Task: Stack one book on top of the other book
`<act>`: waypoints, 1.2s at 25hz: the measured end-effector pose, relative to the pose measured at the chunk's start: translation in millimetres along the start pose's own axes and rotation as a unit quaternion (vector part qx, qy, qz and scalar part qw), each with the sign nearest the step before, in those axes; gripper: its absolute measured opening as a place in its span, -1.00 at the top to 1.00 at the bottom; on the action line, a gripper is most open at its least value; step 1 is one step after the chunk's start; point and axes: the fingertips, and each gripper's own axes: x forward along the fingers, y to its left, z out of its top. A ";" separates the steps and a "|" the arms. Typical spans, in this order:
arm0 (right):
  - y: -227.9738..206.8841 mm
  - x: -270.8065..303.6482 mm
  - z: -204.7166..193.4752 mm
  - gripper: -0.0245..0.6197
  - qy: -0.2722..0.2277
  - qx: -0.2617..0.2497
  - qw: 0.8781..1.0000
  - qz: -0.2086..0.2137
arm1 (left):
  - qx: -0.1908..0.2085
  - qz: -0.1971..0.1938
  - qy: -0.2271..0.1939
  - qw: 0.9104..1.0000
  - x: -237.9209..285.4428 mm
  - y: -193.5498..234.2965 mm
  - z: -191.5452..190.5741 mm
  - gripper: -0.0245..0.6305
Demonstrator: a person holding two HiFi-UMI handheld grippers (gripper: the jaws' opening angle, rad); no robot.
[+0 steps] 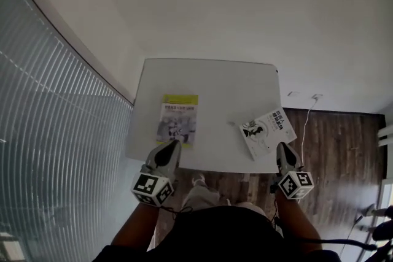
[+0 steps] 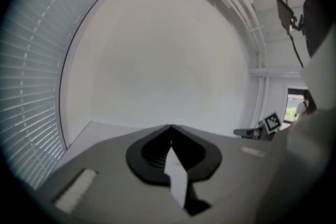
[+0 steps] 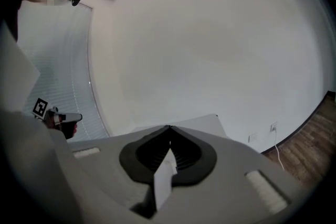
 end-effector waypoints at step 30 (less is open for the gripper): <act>-86.8 -3.4 25.8 0.92 -0.021 0.091 0.978 -0.185 | 0.134 -0.234 0.136 0.953 160.8 -71.6 -3.7 0.90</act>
